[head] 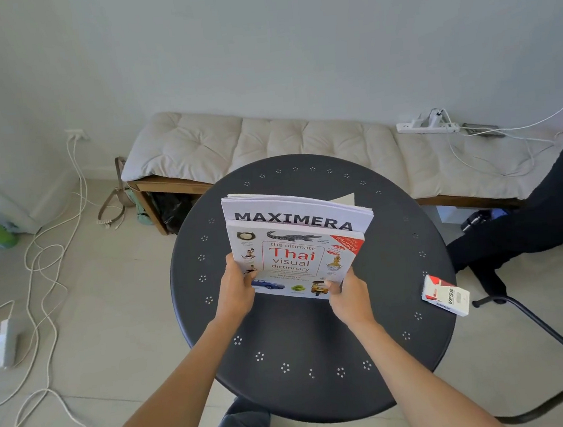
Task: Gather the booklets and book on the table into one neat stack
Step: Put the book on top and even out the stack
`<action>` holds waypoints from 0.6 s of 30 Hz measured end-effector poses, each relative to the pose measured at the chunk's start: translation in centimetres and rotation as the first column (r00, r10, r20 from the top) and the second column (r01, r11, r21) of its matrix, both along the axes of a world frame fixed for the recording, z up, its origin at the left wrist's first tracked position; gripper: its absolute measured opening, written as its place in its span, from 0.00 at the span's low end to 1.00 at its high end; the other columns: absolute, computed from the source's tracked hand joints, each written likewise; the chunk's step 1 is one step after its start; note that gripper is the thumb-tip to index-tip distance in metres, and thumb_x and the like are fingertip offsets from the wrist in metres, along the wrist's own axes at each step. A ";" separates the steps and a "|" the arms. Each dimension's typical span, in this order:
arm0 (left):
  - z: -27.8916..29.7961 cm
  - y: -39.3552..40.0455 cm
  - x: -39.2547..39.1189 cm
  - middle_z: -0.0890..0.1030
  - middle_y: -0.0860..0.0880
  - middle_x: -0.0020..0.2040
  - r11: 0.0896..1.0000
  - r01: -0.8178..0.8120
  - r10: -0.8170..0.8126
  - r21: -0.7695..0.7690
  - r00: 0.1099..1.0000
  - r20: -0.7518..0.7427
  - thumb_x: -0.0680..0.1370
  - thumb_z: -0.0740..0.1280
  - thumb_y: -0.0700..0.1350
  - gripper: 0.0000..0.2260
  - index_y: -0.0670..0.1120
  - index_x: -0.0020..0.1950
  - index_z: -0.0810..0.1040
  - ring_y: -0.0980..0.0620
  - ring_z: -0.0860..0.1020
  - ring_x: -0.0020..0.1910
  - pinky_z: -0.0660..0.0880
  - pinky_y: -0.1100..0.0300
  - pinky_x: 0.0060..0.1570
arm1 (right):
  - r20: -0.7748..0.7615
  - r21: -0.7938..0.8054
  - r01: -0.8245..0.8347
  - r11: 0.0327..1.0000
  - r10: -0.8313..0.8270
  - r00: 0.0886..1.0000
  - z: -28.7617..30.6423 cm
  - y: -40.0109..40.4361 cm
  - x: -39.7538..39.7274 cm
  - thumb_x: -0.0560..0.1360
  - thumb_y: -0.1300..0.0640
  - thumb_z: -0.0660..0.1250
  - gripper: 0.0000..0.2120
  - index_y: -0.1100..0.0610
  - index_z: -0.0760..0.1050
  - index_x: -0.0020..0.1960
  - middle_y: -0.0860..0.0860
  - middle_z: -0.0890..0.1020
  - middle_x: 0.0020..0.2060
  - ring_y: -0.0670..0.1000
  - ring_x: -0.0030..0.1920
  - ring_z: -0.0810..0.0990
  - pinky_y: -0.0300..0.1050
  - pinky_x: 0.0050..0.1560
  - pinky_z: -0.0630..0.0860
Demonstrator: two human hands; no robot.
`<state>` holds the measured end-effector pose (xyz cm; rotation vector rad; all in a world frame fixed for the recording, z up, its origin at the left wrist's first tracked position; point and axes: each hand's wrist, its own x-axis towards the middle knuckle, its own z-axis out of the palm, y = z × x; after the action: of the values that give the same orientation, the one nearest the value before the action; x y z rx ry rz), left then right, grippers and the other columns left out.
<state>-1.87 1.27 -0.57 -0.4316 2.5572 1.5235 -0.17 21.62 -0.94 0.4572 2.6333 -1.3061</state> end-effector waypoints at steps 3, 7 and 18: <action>-0.2 -0.4 -0.5 0.74 0.45 0.67 0.999 0.000 -0.001 -0.054 1.000 -0.019 0.80 0.57 0.33 0.16 0.44 0.67 0.65 0.44 0.73 0.66 0.76 0.47 0.59 | -0.008 0.005 0.021 1.000 -0.021 1.000 -0.2 -0.1 -0.4 0.77 0.64 0.64 0.20 0.55 0.68 0.68 0.52 0.78 0.64 0.55 0.66 0.75 0.52 0.63 0.74; -0.9 -1.2 -1.9 0.77 0.45 0.63 0.997 -0.012 0.009 -0.075 0.999 -0.037 0.80 0.58 0.36 0.11 0.43 0.62 0.70 0.44 0.76 0.62 0.78 0.54 0.53 | -0.028 0.008 0.055 0.998 -0.055 0.998 0.0 0.0 -2.0 0.78 0.64 0.64 0.17 0.57 0.71 0.66 0.52 0.80 0.62 0.54 0.63 0.78 0.48 0.59 0.75; -1.3 -5.1 -10.2 0.79 0.43 0.61 0.993 0.010 0.015 -0.118 0.978 0.206 0.79 0.64 0.42 0.12 0.40 0.61 0.72 0.43 0.79 0.58 0.74 0.59 0.44 | 0.120 0.012 -0.073 0.997 0.071 0.990 0.7 -2.3 -10.4 0.77 0.61 0.65 0.13 0.58 0.72 0.61 0.53 0.80 0.61 0.53 0.60 0.79 0.35 0.44 0.74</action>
<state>-12.11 -3.82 -1.88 -0.5752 2.4910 1.2580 -10.60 19.30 -0.21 0.4250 2.5393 -1.1985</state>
